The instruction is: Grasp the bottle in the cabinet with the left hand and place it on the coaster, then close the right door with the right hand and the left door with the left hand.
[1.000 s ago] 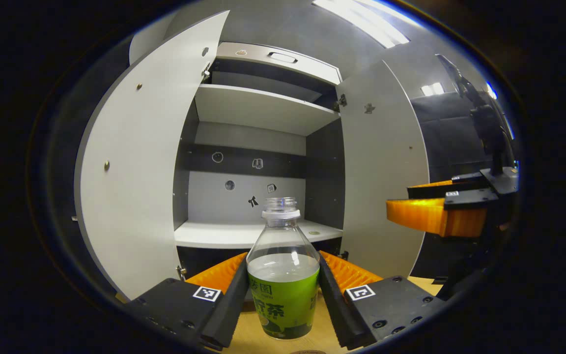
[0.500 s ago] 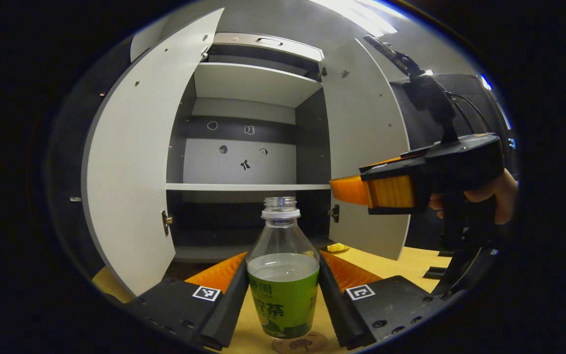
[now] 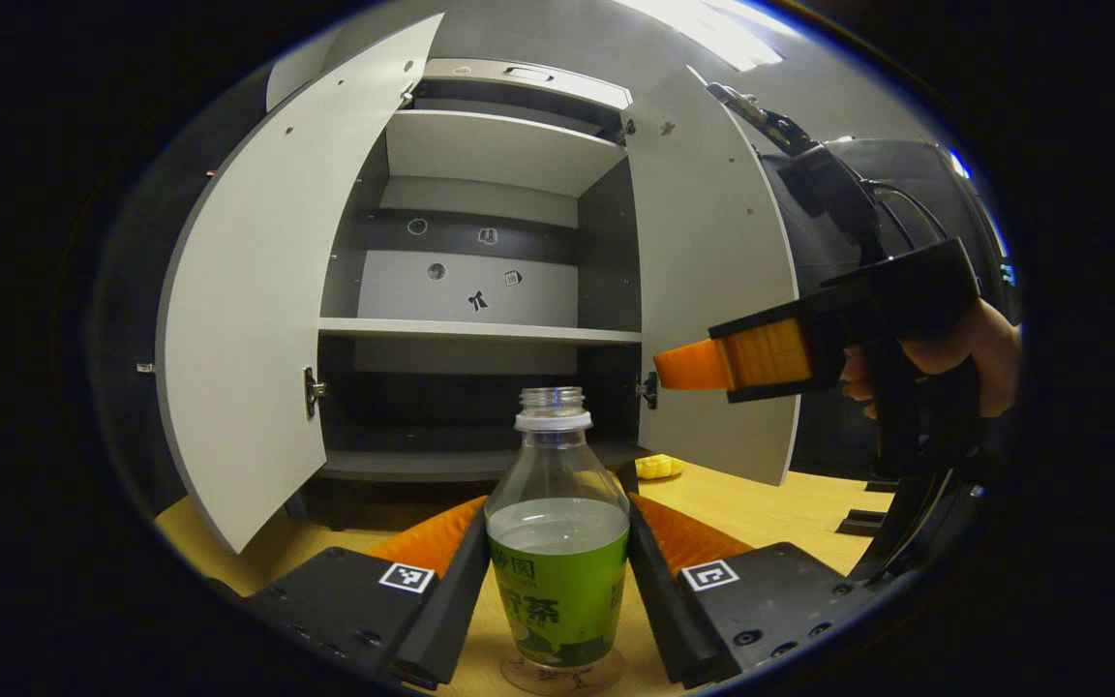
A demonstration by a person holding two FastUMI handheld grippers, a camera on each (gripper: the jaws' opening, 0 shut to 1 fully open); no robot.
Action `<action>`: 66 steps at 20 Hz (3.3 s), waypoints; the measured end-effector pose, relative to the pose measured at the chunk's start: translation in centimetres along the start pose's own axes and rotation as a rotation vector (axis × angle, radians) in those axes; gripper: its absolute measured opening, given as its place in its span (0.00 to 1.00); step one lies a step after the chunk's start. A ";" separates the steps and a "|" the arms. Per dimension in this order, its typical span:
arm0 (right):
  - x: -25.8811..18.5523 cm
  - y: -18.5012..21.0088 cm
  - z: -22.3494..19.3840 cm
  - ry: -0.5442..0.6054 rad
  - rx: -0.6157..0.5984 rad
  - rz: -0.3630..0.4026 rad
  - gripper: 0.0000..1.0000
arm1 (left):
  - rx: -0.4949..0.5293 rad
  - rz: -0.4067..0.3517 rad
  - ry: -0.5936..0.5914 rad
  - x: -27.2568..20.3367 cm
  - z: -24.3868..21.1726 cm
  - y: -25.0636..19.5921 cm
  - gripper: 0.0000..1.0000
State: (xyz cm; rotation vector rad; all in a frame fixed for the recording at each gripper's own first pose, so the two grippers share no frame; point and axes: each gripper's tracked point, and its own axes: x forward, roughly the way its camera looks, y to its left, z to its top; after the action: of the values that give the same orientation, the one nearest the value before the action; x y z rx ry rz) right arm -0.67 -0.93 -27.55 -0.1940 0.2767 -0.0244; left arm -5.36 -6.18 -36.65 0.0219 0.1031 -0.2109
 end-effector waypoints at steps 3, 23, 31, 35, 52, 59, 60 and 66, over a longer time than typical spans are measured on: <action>-0.2 0.4 -0.8 0.001 -0.019 0.018 0.98 | 0.010 0.014 0.009 0.0 -1.3 0.0 0.78; -1.0 3.6 -1.9 0.002 -0.040 0.096 0.98 | 0.028 0.031 0.006 -1.3 -3.4 0.2 0.81; -1.2 3.7 -1.4 0.007 -0.047 0.101 0.98 | 0.032 0.027 0.012 -0.9 -2.3 0.3 0.94; -2.1 2.1 0.7 -0.001 -0.052 0.086 0.98 | 0.047 0.021 -0.025 -0.1 1.7 0.1 0.94; -11.4 -15.0 14.4 -0.141 0.073 -0.265 0.98 | 0.161 0.058 -0.091 -2.3 26.0 1.3 0.96; -10.6 -22.3 17.7 -0.234 0.173 -0.360 0.98 | 0.089 0.297 -0.055 -10.7 28.7 9.2 0.96; -10.1 -22.6 17.7 -0.232 0.178 -0.348 0.98 | 0.083 0.338 -0.051 -12.0 28.8 10.7 0.96; -7.6 -22.2 16.9 -0.212 0.141 -0.275 0.98 | 0.106 0.561 -0.005 -18.4 28.7 18.4 0.96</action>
State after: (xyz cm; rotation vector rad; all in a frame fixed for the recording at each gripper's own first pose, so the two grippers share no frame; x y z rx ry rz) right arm -3.30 -19.15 -5.27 -0.0922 0.0346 -0.2939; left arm -16.55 14.66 -6.02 0.1537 0.0774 0.3444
